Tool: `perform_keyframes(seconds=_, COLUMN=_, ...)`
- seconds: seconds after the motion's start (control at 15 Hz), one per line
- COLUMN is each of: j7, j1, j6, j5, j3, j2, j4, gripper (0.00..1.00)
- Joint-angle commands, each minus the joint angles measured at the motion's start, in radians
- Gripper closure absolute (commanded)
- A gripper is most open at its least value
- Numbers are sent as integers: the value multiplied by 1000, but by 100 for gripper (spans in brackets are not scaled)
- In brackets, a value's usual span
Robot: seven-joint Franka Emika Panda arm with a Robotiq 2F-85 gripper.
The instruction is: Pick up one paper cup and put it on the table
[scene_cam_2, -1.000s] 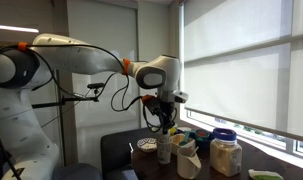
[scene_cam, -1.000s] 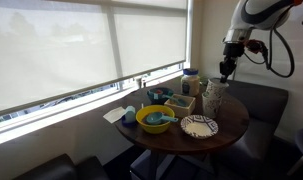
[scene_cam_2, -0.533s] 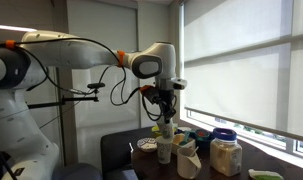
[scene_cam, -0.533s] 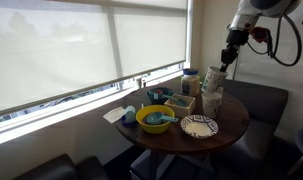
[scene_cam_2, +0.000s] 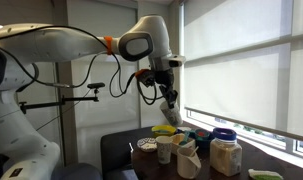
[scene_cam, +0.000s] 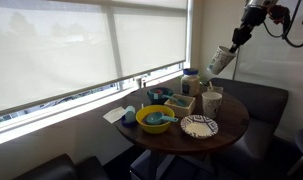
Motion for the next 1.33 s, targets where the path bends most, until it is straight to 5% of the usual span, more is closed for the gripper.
perform_keyframes(seconds=0.0, j7=-3, j1=-2, j6=-3, j5=-1, j3=-9, j2=-4, j4=3, gripper=97)
perform_keyframes(seconds=0.27, j7=4, j1=-6, j6=-5, j5=-6, j3=-11, j2=0, j4=-1, gripper=99)
perform_keyframes(seconds=0.67, j7=144, j1=-137, j6=2, j5=-31, j3=-104, j2=-12, j4=-29, gripper=99)
perform_keyframes(seconds=1.27, j7=320, j1=-239, j6=-58, j5=14, j3=-226, j2=257, j4=47, gripper=99)
